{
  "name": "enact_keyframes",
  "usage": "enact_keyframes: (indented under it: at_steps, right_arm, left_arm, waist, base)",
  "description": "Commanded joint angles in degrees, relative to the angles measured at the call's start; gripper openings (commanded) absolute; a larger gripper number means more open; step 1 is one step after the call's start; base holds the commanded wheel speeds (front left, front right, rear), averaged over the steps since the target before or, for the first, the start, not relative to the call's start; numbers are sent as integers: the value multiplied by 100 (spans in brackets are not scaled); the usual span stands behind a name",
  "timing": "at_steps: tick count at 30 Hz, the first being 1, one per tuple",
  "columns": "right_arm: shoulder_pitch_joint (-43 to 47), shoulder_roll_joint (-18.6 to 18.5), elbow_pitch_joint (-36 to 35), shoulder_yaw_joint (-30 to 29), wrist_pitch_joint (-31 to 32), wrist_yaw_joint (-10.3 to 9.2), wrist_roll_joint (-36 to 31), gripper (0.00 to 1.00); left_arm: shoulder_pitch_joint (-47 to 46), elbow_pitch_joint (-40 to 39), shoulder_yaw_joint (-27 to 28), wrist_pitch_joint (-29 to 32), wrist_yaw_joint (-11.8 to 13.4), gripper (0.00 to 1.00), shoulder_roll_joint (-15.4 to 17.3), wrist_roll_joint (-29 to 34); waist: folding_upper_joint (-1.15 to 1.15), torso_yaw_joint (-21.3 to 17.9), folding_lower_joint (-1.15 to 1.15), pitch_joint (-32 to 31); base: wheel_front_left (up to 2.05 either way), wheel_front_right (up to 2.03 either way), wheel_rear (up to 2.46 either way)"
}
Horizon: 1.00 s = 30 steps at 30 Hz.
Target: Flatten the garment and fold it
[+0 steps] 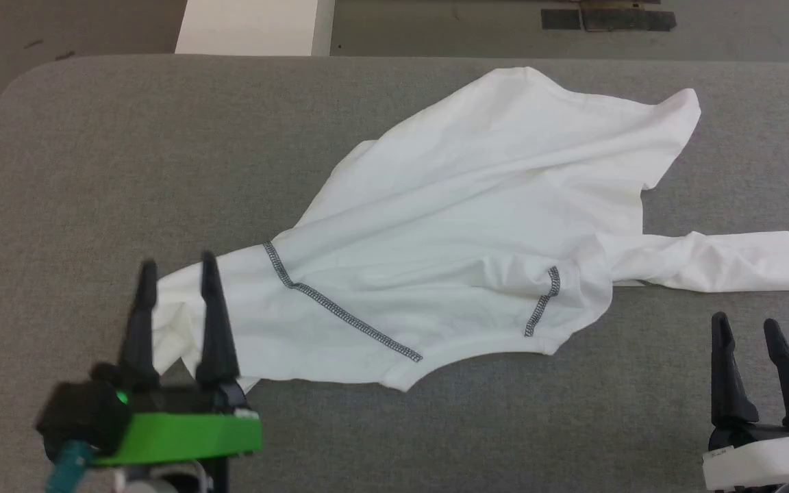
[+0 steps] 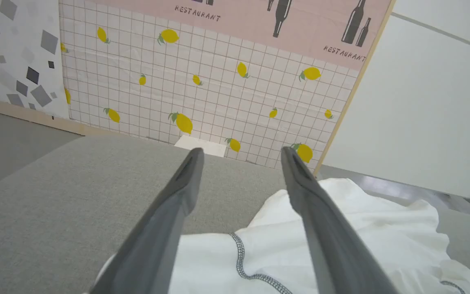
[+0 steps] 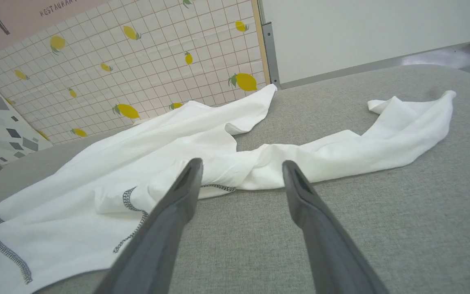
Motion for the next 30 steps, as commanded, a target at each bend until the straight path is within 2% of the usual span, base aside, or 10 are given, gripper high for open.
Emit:
enact_keyframes:
  at_steps: [1,3,7,11,15,18,20,24,27,30]
  right_arm:
    - [37,1,34,15,-36,-8,31,100]
    - [71,1,76,18,-50,-8,39,100]
    - [143,1,121,-54,-9,-8,46,100]
    - [-175,1,-127,-61,410,-8,-11,100]
    - [-1084,-204,-520,3,1377,-8,-437,100]
    - [-1964,-613,-438,22,2312,-8,-474,100]
    - [-2539,-901,-127,125,3024,-8,-458,100]
    - [-3377,-1363,529,480,3992,-8,-447,100]
    - [-3783,-1570,1136,779,4813,-8,-315,100]
    - [-4085,-1777,1495,1010,5171,-8,-291,100]
  left_arm:
    - [213,170,-59,-56,82,100,-45,152]
    - [417,461,-217,-88,128,100,-68,432]
    - [567,894,-399,-110,134,100,-161,495]
    - [407,995,-442,-115,97,100,-216,491]
    - [298,1051,-521,-116,62,100,-252,505]
    - [221,1066,-621,-116,26,100,-270,535]
    - [165,1089,-675,-116,3,100,-278,557]
    - [45,1139,-767,-116,-43,100,-289,568]
    - [-54,1162,-839,-117,-58,100,-296,529]
    - [-138,1185,-939,-117,-69,100,-300,496]
  waist:
    - [0,-23,0,-34]
    - [0,-31,0,-68]
    - [0,63,0,-114]
    - [0,214,0,-83]
    - [0,269,0,7]
    - [0,354,0,138]
    - [0,420,0,236]
    - [0,575,0,420]
    - [0,712,0,553]
    - [0,861,0,691]
  base:
    - [0,0,0]
    - [0,0,0]
    - [0,0,0]
    - [0,0,0]
    - [0,0,0]
    - [0,0,0]
    - [0,0,0]
    - [0,0,0]
    - [0,0,0]
    - [0,0,0]
